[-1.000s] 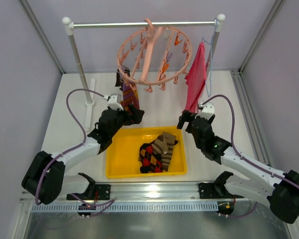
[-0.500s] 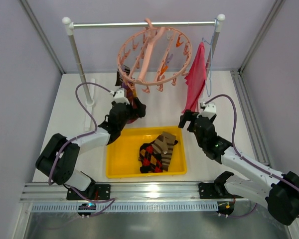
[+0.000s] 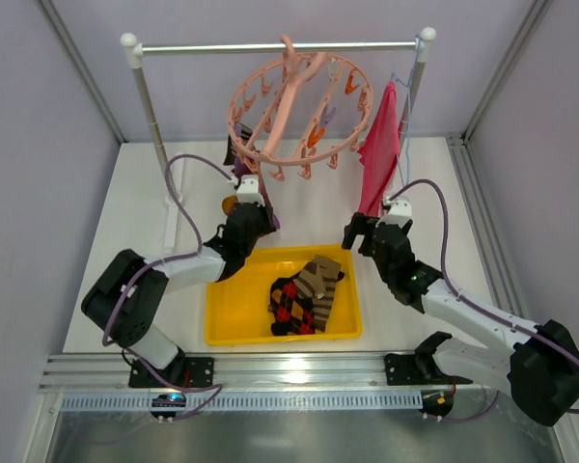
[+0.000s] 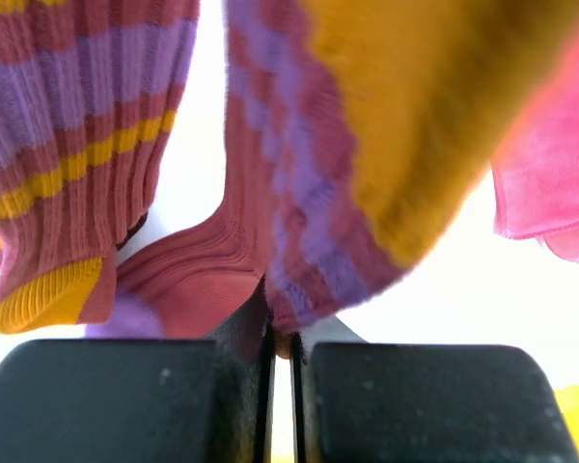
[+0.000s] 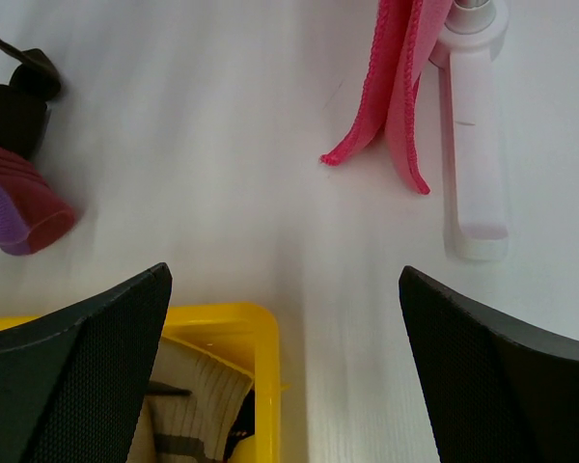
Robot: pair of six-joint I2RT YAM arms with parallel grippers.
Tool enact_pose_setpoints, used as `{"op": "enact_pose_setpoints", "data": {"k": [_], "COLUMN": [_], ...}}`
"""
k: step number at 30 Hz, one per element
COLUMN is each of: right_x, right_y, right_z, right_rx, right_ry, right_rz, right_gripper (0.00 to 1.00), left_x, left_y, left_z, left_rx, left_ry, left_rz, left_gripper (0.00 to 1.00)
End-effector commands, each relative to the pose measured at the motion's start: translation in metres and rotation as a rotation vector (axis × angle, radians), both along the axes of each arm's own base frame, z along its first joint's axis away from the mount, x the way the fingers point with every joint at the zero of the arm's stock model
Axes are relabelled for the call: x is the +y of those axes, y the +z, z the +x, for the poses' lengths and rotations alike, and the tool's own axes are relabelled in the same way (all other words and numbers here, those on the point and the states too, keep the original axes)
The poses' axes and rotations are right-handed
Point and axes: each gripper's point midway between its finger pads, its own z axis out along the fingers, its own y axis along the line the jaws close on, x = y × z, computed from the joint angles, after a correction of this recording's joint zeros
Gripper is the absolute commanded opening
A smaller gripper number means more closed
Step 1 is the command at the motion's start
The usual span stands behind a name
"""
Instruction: Remove the socks clipped to the hanger
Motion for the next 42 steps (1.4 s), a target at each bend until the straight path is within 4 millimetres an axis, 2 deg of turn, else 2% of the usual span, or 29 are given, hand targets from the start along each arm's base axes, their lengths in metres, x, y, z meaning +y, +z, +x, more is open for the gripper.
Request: {"op": "enact_pose_setpoints", "data": {"k": [1, 2, 3, 4, 6, 7, 9, 10, 11, 13, 17, 19, 21, 22, 23, 25, 26, 31, 35, 37, 38, 39, 41, 42], "right_x": [0.009, 0.011, 0.011, 0.011, 0.015, 0.017, 0.021, 0.027, 0.029, 0.032, 0.045, 0.058, 0.074, 0.080, 0.088, 0.101, 0.109, 0.144, 0.174, 0.182, 0.187, 0.195, 0.202, 0.207], "right_y": [0.020, 0.020, 0.019, 0.011, 0.013, 0.012, 0.017, 0.020, 0.026, 0.033, 0.058, 0.069, 0.092, 0.097, 0.113, 0.118, 0.136, 0.165, 0.190, 0.195, 0.207, 0.203, 0.211, 0.205], "right_z": [0.007, 0.007, 0.007, 0.007, 0.010, 0.009, 0.008, 0.004, 0.002, -0.001, -0.009, -0.017, -0.021, -0.021, -0.022, -0.026, -0.026, -0.026, -0.025, -0.025, -0.025, -0.023, -0.022, -0.020], "right_rx": [-0.067, -0.065, -0.058, -0.030, -0.019, -0.013, -0.020, -0.027, -0.040, -0.055, -0.080, -0.099, -0.135, -0.141, -0.164, -0.156, -0.176, -0.195, -0.217, -0.221, -0.236, -0.229, -0.236, -0.226], "right_ry": [0.044, 0.064, 0.068, 0.072, 0.083, 0.091, 0.101, 0.117, 0.123, 0.121, 0.127, 0.153, 0.188, 0.199, 0.218, 0.259, 0.277, 0.327, 0.363, 0.363, 0.365, 0.372, 0.374, 0.377], "right_rz": [0.021, 0.006, -0.005, -0.034, -0.039, -0.041, -0.045, -0.045, -0.041, -0.050, -0.061, -0.063, -0.028, -0.017, 0.008, -0.005, 0.007, 0.003, 0.016, 0.002, 0.015, -0.001, 0.005, -0.010], "right_gripper": [1.00, 1.00, 1.00, 1.00, 1.00, 1.00, 1.00, 1.00, 1.00, 1.00, 1.00, 1.00, 1.00, 0.99, 1.00, 1.00, 1.00, 1.00, 1.00, 1.00, 1.00, 1.00, 1.00, 1.00], "left_x": [-0.003, 0.000, -0.006, -0.005, -0.004, -0.009, -0.005, -0.007, -0.005, -0.007, -0.008, -0.011, -0.011, -0.010, -0.010, -0.006, -0.004, 0.006, 0.006, 0.003, 0.002, 0.001, -0.002, -0.003], "left_y": [0.033, 0.034, 0.039, 0.041, 0.041, 0.050, 0.052, 0.061, 0.058, 0.064, 0.084, 0.084, 0.094, 0.092, 0.092, 0.099, 0.096, 0.097, 0.090, 0.087, 0.085, 0.085, 0.084, 0.083], "left_z": [-0.009, -0.013, -0.026, -0.032, -0.045, -0.055, -0.066, -0.075, -0.081, -0.092, -0.114, -0.123, -0.131, -0.136, -0.140, -0.148, -0.151, -0.159, -0.161, -0.163, -0.163, -0.164, -0.165, -0.165], "left_rx": [-0.124, -0.138, -0.153, -0.158, -0.162, -0.176, -0.180, -0.195, -0.188, -0.197, -0.213, -0.194, -0.201, -0.188, -0.185, -0.191, -0.186, -0.204, -0.207, -0.204, -0.200, -0.201, -0.194, -0.190], "left_ry": [0.013, 0.028, 0.007, 0.011, 0.015, -0.005, 0.004, -0.007, -0.013, -0.029, -0.080, -0.116, -0.144, -0.156, -0.173, -0.193, -0.204, -0.216, -0.226, -0.240, -0.246, -0.251, -0.264, -0.268], "left_rz": [0.024, 0.055, 0.056, 0.067, 0.081, 0.067, 0.067, 0.046, 0.055, 0.040, -0.007, -0.006, -0.035, -0.026, -0.028, -0.041, -0.038, -0.044, -0.054, -0.060, -0.062, -0.066, -0.074, -0.074], "left_gripper": [0.00, 0.00, 0.00, 0.00, 0.00, 0.00, 0.00, 0.00, 0.00, 0.00, 0.00, 0.00, 0.00, 0.00, 0.00, 0.00, 0.00, 0.00, 0.00, 0.00, 0.00, 0.00, 0.00, 0.00]}}
